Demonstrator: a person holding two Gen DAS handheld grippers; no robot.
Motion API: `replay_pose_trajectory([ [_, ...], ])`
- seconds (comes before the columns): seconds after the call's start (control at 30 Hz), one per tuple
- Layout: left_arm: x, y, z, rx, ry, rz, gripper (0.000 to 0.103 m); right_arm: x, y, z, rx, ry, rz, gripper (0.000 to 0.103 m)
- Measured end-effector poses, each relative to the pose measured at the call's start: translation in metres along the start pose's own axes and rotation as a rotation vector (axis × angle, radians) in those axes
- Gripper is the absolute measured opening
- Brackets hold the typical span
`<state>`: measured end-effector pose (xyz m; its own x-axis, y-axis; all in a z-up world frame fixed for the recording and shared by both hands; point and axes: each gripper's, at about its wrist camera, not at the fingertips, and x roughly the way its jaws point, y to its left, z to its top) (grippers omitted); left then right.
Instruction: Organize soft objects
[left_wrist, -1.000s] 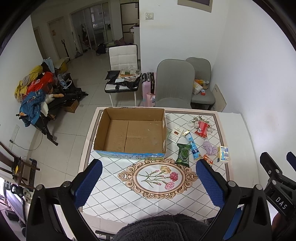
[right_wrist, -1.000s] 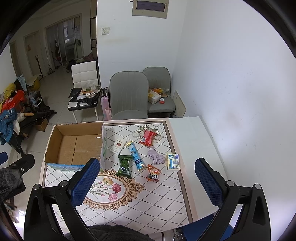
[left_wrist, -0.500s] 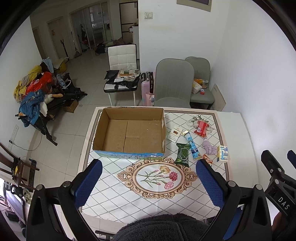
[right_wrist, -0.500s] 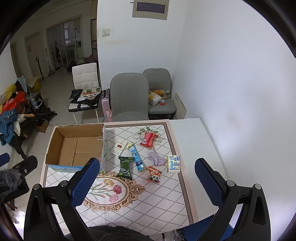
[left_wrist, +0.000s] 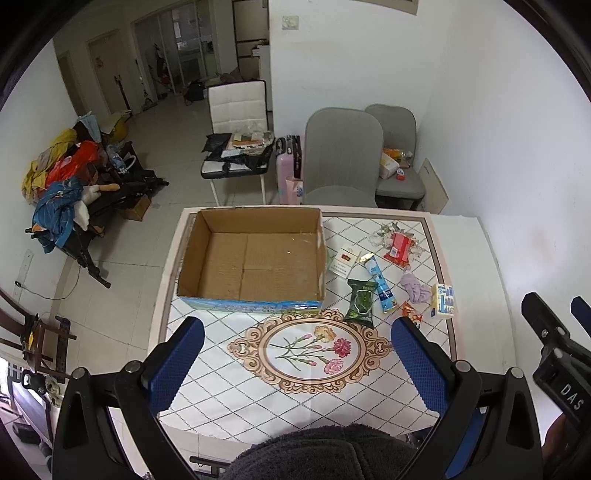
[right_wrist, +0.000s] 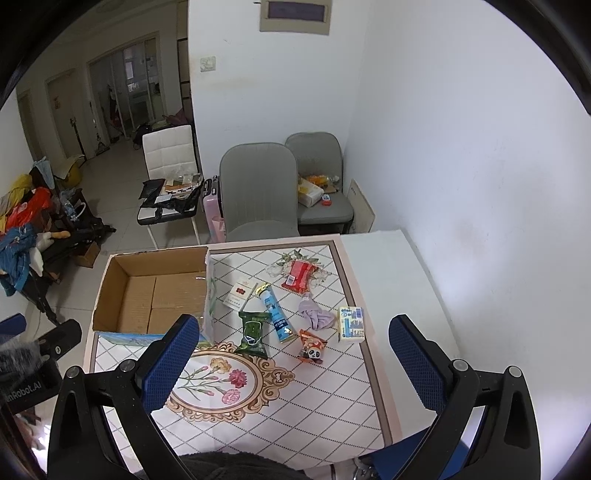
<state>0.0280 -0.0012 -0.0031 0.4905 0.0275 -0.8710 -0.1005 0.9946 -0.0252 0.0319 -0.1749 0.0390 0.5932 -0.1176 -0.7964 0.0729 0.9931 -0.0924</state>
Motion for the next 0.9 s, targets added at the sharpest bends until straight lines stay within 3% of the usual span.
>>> replay_pose_trajectory([
  [0.2,0.073,-0.038,0.019,0.047,0.143,-0.104,0.103,0.075,-0.054,0.005,0.114,0.134,-0.015,0.103],
  [0.37,0.166,-0.083,0.033,0.124,0.258,-0.091,0.103,0.187,-0.101,-0.013,0.181,0.334,0.000,0.103],
  [0.43,0.220,-0.104,0.034,0.154,0.341,-0.094,0.103,0.233,-0.109,-0.028,0.190,0.410,0.012,0.103],
  [0.5,0.265,-0.120,0.030,0.180,0.461,-0.118,0.097,0.282,-0.112,-0.043,0.193,0.491,0.036,0.103],
  [0.53,0.286,-0.127,0.027,0.185,0.515,-0.120,0.087,0.306,-0.112,-0.051,0.191,0.531,0.049,0.103],
  [0.63,0.348,-0.147,0.019,0.224,0.625,-0.082,0.076,0.372,-0.109,-0.076,0.209,0.625,0.107,0.103],
  [0.77,0.409,-0.156,0.006,0.228,0.739,-0.042,0.074,0.435,-0.101,-0.106,0.234,0.734,0.150,0.099],
  [0.9,0.454,-0.159,-0.009,0.228,0.819,-0.011,0.074,0.465,-0.094,-0.122,0.247,0.801,0.181,0.092],
])
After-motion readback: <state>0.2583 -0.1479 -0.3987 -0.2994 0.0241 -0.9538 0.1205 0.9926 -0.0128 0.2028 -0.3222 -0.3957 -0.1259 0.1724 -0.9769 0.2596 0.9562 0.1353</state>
